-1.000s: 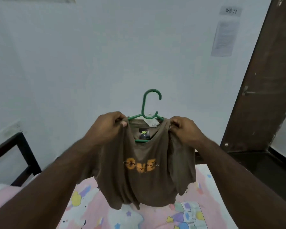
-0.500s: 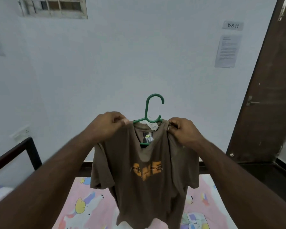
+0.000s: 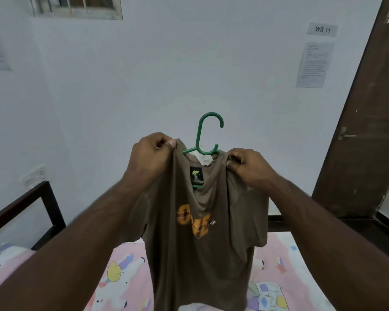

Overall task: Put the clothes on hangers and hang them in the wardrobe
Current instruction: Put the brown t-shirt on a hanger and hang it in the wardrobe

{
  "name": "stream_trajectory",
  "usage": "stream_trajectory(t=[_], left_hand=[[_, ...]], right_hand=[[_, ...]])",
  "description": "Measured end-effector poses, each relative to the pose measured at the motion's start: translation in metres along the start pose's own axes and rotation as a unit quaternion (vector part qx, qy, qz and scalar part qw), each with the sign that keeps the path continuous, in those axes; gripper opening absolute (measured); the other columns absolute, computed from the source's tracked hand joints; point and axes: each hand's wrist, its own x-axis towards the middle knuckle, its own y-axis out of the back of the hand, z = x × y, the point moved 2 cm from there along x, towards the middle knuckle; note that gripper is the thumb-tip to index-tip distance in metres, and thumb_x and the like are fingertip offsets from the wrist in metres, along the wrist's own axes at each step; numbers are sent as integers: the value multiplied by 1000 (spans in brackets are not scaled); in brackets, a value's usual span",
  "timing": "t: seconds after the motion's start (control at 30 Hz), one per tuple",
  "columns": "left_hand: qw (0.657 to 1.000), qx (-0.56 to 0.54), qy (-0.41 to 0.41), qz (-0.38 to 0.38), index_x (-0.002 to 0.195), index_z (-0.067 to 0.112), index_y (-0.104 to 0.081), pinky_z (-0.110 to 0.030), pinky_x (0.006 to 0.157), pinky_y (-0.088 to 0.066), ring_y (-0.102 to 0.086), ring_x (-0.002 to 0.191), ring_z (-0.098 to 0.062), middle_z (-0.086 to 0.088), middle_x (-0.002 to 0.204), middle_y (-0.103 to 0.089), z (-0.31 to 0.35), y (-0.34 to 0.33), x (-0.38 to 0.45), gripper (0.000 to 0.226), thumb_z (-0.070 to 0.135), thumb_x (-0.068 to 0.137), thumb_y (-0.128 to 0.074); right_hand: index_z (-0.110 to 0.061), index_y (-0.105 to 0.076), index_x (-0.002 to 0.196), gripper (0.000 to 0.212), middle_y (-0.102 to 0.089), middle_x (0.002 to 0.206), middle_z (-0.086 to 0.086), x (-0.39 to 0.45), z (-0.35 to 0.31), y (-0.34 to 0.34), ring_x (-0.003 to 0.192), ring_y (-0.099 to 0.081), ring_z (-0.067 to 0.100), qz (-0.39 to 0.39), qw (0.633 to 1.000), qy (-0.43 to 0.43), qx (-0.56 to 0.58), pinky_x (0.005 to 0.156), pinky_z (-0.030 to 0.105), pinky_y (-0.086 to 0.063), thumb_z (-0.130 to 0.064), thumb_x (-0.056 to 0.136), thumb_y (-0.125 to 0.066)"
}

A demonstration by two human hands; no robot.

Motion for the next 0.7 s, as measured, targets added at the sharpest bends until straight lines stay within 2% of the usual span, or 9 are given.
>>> stream_trajectory(t=[0.13, 0.23, 0.3, 0.4, 0.5, 0.6, 0.67, 0.7], left_hand=[[999, -20, 8, 36, 89, 28, -73, -9, 72, -42, -62, 86, 7, 19, 87, -70, 18, 0, -1, 13, 31, 96, -63], [997, -39, 5, 61, 88, 30, -71, -15, 77, -47, -64, 85, 4, 19, 85, -71, 18, 15, 5, 10, 30, 95, -64], [999, -36, 10, 11, 91, 29, -71, -23, 81, -50, -66, 85, -1, 16, 87, -74, 12, 21, 8, 9, 31, 95, -63], [990, 72, -1, -123, 105, 28, -71, -28, 80, -45, -63, 94, -10, 11, 99, -72, 2, 22, -3, 21, 42, 101, -55], [974, 139, -15, -176, 113, 28, -67, -28, 80, -41, -60, 101, -14, 9, 105, -68, -5, 21, -23, 25, 42, 104, -49], [975, 177, -12, -138, 108, 24, -67, -33, 79, -44, -61, 97, -21, 3, 98, -69, -3, 19, -38, 23, 39, 103, -51], [978, 184, -14, -98, 107, 21, -68, -35, 80, -46, -62, 95, -23, 1, 98, -70, 8, 18, -47, 24, 38, 103, -52], [979, 187, -14, -83, 107, 20, -69, -37, 83, -48, -62, 96, -24, 1, 99, -70, 15, 19, -51, 25, 39, 103, -52]], right_hand=[[-18, -71, 96, 10, -72, 92, -5, -1, -10, -4, 88, -64, 16, -12, 1000, 9, -5, 80, 33, -50, -18, 96, -61], [-17, -70, 92, 11, -70, 88, -7, -5, -11, -5, 85, -63, 14, 2, 1000, 14, -5, 76, 31, -48, -16, 95, -60], [-21, -67, 86, 14, -67, 82, -11, -6, -9, -3, 81, -61, 12, 17, 1000, 9, 9, 72, 28, -45, -15, 95, -59], [-20, -66, 85, 13, -66, 80, -11, -7, -10, -2, 80, -61, 14, 17, 1000, 8, 15, 70, 28, -43, -16, 95, -60], [-21, -67, 85, 12, -65, 79, -11, -8, -10, 0, 78, -60, 12, 15, 999, 8, 28, 68, 24, -42, -16, 94, -63], [-25, -69, 87, 11, -67, 82, -11, -9, -11, 2, 82, -61, 11, 21, 999, 19, 44, 73, 25, -43, -16, 93, -65], [-22, -72, 98, 7, -69, 94, -9, -15, -8, 6, 90, -62, 10, 42, 997, 27, 54, 80, 26, -46, -21, 92, -68], [-21, -71, 107, 17, -69, 103, -9, -19, -3, 9, 96, -61, 8, 54, 996, 26, 66, 84, 24, -45, -25, 91, -70]])
